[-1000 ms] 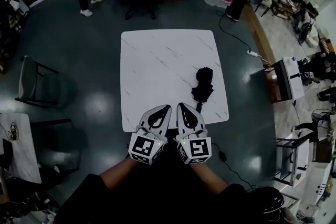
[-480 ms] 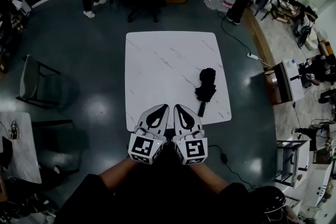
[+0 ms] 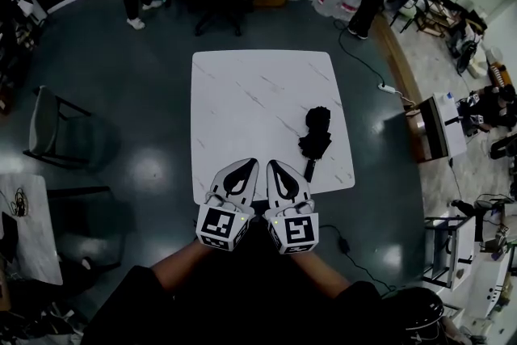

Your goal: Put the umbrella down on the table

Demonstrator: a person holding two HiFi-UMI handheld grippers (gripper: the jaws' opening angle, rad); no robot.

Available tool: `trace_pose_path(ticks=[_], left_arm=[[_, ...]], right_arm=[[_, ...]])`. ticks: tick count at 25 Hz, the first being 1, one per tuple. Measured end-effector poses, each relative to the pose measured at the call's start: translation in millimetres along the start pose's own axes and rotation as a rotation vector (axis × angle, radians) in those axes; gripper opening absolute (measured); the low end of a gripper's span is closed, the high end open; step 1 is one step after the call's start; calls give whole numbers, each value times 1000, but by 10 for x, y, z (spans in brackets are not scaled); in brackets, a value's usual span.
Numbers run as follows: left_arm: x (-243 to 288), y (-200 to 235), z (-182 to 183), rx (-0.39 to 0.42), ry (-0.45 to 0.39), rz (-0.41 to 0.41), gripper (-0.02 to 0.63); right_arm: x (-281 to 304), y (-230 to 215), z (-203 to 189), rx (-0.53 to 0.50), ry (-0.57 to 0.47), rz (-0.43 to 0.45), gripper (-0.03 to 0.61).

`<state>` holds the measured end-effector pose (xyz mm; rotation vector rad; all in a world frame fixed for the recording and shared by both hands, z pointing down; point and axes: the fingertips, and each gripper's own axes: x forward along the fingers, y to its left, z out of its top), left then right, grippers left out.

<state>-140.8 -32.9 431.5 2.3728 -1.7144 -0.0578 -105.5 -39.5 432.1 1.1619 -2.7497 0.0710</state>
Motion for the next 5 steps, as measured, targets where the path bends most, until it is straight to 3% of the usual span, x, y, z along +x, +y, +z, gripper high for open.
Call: trace_pose_path(ticks=[5], left_arm=[[25,-33,21,3,-1,-4,17]], right_arm=[[-3,-24,49,-3,-11,6,15]])
